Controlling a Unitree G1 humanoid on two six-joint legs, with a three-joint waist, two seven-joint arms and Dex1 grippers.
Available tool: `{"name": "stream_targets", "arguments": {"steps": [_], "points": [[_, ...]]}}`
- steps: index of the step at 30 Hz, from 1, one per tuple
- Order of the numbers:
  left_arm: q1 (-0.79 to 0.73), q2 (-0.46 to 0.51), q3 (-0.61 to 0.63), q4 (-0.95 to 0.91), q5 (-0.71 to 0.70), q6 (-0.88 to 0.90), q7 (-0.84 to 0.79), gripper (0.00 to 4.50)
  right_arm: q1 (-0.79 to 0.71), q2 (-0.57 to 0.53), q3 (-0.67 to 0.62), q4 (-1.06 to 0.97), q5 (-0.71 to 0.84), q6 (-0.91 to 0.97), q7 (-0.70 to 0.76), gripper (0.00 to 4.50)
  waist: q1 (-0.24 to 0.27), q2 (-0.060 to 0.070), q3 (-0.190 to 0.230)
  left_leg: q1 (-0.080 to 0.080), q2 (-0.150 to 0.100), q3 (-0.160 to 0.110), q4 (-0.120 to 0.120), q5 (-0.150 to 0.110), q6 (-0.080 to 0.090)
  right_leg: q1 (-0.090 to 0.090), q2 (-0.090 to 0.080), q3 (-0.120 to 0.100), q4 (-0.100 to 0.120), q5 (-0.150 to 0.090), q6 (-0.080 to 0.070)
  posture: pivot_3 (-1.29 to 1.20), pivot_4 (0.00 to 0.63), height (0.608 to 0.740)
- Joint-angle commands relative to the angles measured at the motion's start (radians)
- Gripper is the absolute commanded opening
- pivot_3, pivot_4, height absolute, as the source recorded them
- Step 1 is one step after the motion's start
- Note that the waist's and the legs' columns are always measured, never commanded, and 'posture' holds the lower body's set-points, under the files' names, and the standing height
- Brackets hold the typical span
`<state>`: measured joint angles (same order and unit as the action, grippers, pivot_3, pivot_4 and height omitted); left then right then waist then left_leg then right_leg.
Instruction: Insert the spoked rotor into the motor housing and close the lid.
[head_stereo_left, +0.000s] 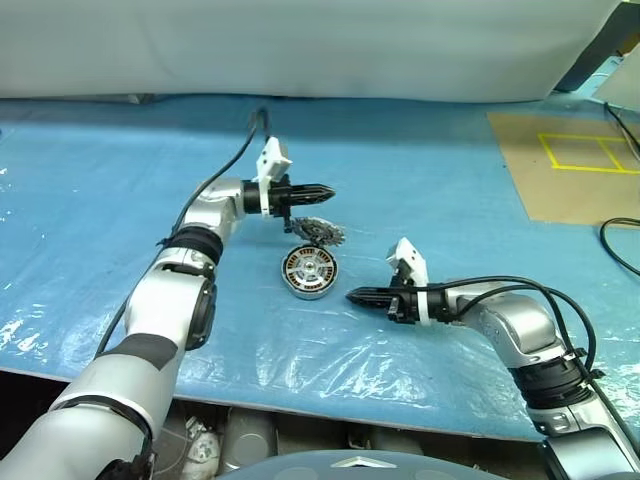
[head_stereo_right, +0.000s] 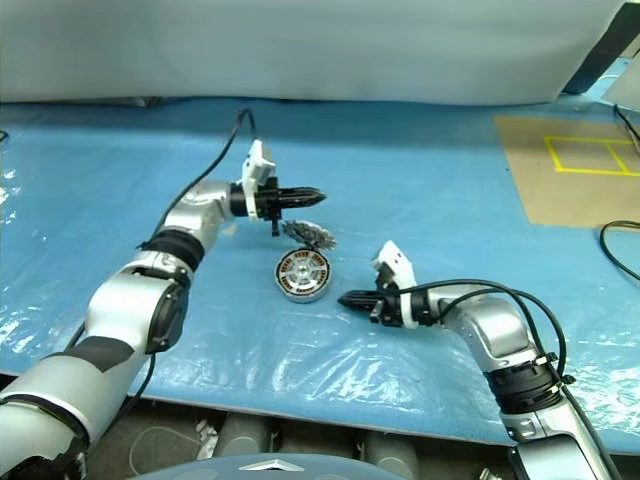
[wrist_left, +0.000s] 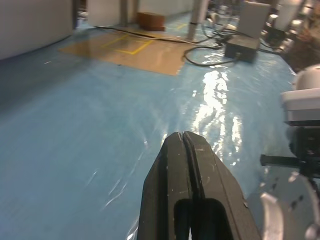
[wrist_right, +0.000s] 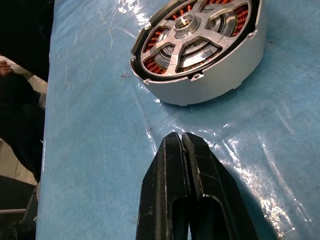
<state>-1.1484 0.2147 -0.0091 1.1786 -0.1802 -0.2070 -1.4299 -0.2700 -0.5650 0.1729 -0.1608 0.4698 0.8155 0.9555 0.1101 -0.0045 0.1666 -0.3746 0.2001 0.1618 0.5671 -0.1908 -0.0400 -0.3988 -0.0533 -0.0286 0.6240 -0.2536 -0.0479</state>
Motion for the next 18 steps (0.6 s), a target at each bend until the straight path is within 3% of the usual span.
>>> {"name": "stream_targets", "arguments": {"steps": [1, 8, 12, 18], "points": [[-0.027, 0.006, -0.047, 0.001, 0.059, -0.09, -0.1, 0.05, 0.011, -0.001, -0.021, -0.024, 0.007, -0.018, -0.013, 0.0, -0.001, 0.0, 0.0, 0.0, 0.0, 0.0, 0.0, 0.0, 0.0, 0.0, 0.0, 0.0, 0.0, 0.0, 0.0, 0.0, 0.15, 0.74], [0.01, 0.042, -0.14, 0.016, 0.169, -0.159, -0.184, 0.05, 0.016, 0.011, -0.024, -0.013, 0.004, -0.032, -0.043, 0.0, -0.001, 0.0, 0.0, -0.001, 0.0, -0.008, 0.001, 0.0, 0.0, 0.0, 0.0, -0.001, 0.0, 0.0, 0.001, 0.0, 0.15, 0.74], [0.033, 0.04, -0.139, 0.002, 0.147, -0.146, -0.185, 0.05, 0.011, 0.014, -0.021, -0.006, 0.001, -0.037, -0.056, 0.0, 0.001, 0.0, 0.0, -0.001, -0.001, -0.01, 0.001, -0.001, -0.001, 0.002, 0.0, -0.002, 0.0, 0.0, 0.001, 0.0, 0.15, 0.74], [0.112, 0.06, -0.234, -0.076, 0.098, -0.16, -0.185, 0.05, -0.001, 0.01, -0.013, -0.005, -0.005, -0.034, -0.063, 0.0, 0.011, 0.0, 0.0, -0.001, -0.001, -0.011, 0.001, 0.0, -0.001, 0.002, -0.001, -0.002, 0.0, 0.001, 0.001, 0.0, 0.15, 0.74]]}}
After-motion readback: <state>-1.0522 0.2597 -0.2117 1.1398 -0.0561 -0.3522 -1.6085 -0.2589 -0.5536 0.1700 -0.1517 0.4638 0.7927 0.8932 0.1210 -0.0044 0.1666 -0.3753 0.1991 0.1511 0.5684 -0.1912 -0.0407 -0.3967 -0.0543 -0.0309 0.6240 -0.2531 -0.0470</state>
